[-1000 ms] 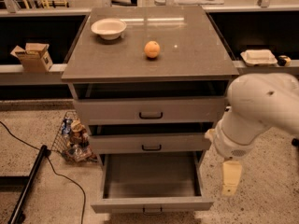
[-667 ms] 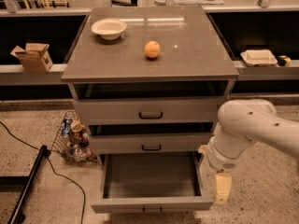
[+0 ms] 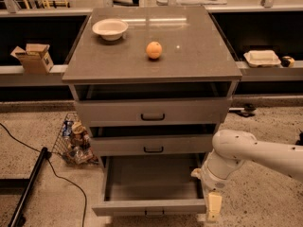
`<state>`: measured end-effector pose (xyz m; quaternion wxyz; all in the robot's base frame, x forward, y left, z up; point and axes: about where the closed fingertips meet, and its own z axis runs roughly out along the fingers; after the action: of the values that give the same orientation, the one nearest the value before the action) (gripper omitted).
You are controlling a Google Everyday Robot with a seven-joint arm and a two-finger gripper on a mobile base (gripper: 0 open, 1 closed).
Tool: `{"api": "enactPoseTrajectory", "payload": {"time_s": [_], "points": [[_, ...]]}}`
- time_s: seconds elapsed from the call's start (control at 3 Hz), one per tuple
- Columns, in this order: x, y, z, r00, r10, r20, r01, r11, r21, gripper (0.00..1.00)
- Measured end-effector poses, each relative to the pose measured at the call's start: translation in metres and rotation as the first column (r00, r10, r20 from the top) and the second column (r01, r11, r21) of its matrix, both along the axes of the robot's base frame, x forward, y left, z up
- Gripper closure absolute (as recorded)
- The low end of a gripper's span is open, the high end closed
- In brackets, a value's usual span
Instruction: Close bottom drawer
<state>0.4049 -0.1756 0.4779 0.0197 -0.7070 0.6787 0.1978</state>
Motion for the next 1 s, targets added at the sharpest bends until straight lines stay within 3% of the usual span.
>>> {"api": "enactPoseTrajectory", "payload": {"time_s": [0.33, 0.67, 1.0], "points": [[0.0, 0.0, 0.0, 1.0, 0.0, 0.0, 0.0, 1.0, 0.0, 0.0], [-0.002, 0.001, -0.026, 0.9998, 0.005, -0.018, -0.006, 1.0, -0.03, 0.0], [0.0, -0.005, -0.076, 0.9996, 0.005, -0.028, -0.005, 1.0, -0.021, 0.0]]}}
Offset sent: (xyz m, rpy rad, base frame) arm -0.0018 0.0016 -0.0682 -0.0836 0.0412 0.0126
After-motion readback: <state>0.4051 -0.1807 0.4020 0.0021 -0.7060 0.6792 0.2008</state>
